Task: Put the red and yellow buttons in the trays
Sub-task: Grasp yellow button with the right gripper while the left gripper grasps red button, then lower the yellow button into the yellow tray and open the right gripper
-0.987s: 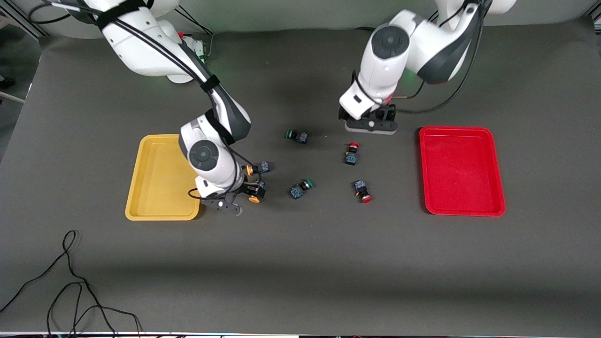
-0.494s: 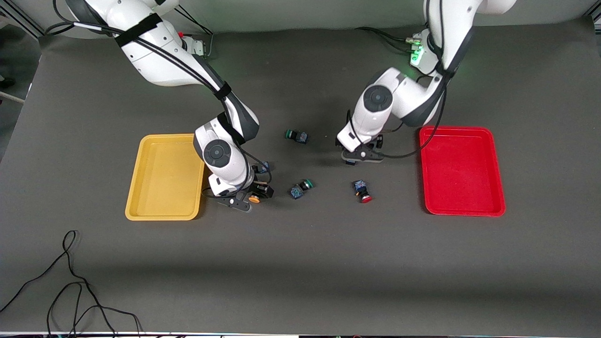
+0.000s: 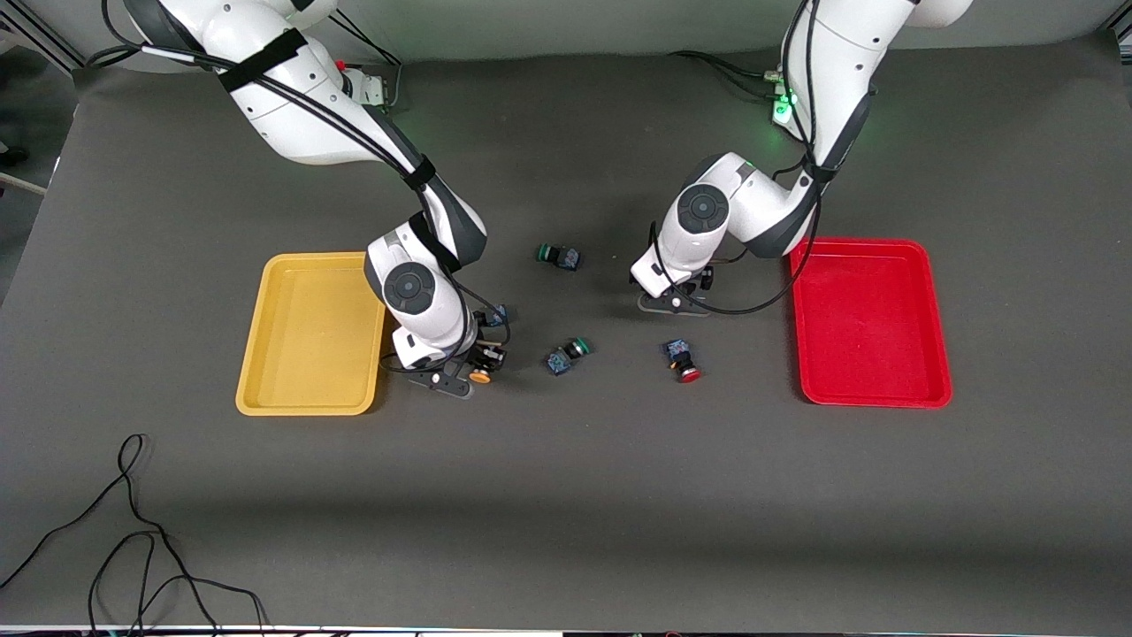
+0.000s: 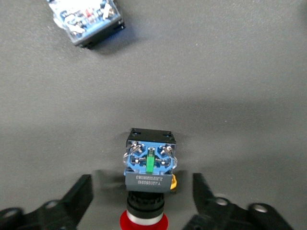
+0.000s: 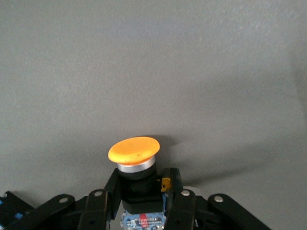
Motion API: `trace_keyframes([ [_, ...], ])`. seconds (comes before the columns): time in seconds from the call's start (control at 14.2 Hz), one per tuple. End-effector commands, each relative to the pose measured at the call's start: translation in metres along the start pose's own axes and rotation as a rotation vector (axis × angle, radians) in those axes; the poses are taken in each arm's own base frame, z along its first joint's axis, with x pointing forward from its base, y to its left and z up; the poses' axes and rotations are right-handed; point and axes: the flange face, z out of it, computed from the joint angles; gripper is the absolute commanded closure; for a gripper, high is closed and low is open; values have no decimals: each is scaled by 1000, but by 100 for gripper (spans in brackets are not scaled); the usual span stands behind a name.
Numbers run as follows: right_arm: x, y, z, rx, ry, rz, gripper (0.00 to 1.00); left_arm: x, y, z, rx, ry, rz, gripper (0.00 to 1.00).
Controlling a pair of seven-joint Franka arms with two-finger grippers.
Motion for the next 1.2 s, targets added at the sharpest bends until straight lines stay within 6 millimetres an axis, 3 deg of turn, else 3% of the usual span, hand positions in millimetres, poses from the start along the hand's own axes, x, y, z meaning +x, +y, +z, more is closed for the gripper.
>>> trace_keyframes([
  [0.0, 23, 22, -60, -58, 8, -24, 80, 4, 4, -5, 9, 19, -20, 72],
  [0.14, 47, 61, -114, -104, -26, -101, 80, 6, 6, -10, 7, 25, -34, 75],
  [0.21, 50, 80, -132, -120, -43, -110, 80, 9, 7, -18, 11, 25, -41, 75],
  [0.28, 57, 112, -144, -133, -47, -108, 80, 15, 8, -33, 30, 15, -50, 75],
  [0.42, 62, 183, -145, -160, -72, -156, 80, 25, 13, -77, 74, -14, -72, 75],
  [0.49, 56, 211, -140, -159, -75, -140, 80, 30, 15, -109, 94, -22, -77, 75],
  [0.56, 46, 237, -127, -157, -78, -114, 79, 35, 16, -141, 108, -24, -87, 75],
  [0.71, 23, 279, -90, -143, -59, -92, 77, 45, 11, -223, 83, -47, -135, 75],
  [0.78, 18, 296, -75, -134, -38, -111, 72, 49, 5, -263, 68, -51, -156, 75],
  [0.85, 22, 311, -66, -138, -31, -119, 66, 56, -10, -288, 66, -54, -181, 75],
  [0.92, 26, 321, -59, -145, -33, -119, 54, 59, -26, -302, 66, -55, -187, 75],
  [0.99, 27, 322, -56, -142, -29, -111, 1, 65, -53, -313, 61, -49, -191, 75],
  [1.13, 29, 317, -67, -133, -21, -98, 0, 73, -129, -328, 65, -76, -196, 75],
])
